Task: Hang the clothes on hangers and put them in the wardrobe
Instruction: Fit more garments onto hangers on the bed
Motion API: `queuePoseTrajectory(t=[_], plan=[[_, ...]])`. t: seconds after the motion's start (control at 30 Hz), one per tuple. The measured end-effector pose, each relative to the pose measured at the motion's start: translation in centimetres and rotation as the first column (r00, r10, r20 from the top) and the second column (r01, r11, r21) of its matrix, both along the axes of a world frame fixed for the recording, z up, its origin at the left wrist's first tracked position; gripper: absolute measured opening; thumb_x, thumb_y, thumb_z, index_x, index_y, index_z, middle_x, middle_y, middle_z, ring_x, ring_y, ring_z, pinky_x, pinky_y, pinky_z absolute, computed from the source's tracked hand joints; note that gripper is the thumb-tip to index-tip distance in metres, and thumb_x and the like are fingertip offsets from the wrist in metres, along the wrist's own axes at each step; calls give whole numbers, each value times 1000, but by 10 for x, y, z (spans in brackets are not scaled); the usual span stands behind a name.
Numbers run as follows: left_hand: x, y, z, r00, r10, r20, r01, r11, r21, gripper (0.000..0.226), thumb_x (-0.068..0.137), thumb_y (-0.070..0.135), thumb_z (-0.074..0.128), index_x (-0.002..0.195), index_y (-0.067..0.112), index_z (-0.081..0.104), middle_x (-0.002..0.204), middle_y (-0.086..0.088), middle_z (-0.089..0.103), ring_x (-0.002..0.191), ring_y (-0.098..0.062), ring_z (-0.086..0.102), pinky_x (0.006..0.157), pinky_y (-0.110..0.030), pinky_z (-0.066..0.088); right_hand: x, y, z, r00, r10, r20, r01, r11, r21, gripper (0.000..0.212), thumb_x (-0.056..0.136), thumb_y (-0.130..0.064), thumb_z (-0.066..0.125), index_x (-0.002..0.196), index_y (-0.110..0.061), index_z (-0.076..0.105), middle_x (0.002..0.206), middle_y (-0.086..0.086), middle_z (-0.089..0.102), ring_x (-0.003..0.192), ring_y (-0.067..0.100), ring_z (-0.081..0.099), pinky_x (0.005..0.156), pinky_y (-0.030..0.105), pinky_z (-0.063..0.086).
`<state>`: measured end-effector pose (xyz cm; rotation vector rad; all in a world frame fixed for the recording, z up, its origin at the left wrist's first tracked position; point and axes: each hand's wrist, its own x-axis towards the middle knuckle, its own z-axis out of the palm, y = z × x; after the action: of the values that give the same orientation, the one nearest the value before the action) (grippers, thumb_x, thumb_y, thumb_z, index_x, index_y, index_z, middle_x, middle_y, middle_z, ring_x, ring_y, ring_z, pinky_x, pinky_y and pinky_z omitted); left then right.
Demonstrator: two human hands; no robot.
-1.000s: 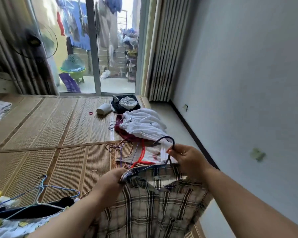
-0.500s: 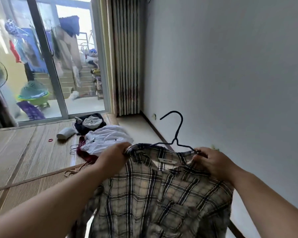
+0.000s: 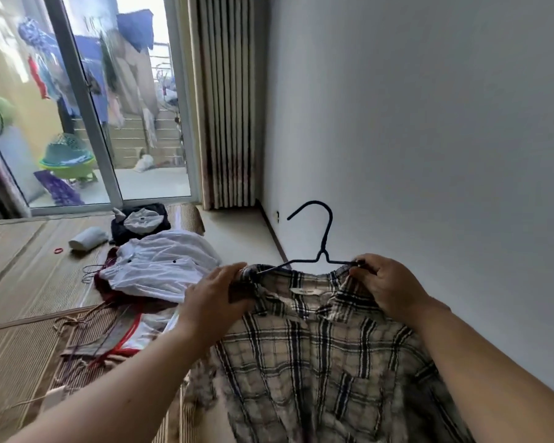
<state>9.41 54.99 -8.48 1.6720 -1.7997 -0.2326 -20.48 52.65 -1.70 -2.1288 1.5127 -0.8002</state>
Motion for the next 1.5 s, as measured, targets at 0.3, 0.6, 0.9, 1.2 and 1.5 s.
queuePoseTrajectory(t=[0.3,0.6,0.9,1.2,1.5], plan=[[-13,-81,-1,985,76,-156,-57,991,125,17,92,21,53,76,23,57,62,10,57,56,-9,51,48,-17,33,-3,-109,17,999,33,-29,-34,998,-46,12,93,-25,57,97,-20,67,88,-2,69,85,18,61,77,32,45],[35,-205,-20,930,254,-267,-202,958,205,13,91,27,55,80,22,60,70,3,62,71,-20,58,66,-34,44,63,-277,-19,989,7,-150,-12,999,-35,18,93,-38,53,109,-32,59,105,0,67,101,26,59,90,41,44],[137,-353,-12,854,435,-284,-354,887,295,24,90,29,55,66,31,53,68,7,59,72,-18,56,62,-31,39,184,-480,-25,945,245,-215,-211,963,170,53,85,-7,58,133,-26,49,124,6,61,110,23,56,97,32,43],[231,-463,-48,687,628,-366,-510,775,374,21,88,19,56,72,32,61,62,5,61,54,-9,52,48,-23,35,327,-659,-55,898,437,58,-436,864,253,58,80,20,39,103,-24,68,99,2,71,85,9,68,80,22,51],[311,-533,-80,444,871,-209,-709,484,512,23,84,9,47,84,26,63,95,-3,68,92,-25,59,62,-25,37,514,-792,-90,672,730,-125,-687,677,263,36,86,-3,63,109,-30,68,83,-9,66,45,-9,49,42,5,35]])
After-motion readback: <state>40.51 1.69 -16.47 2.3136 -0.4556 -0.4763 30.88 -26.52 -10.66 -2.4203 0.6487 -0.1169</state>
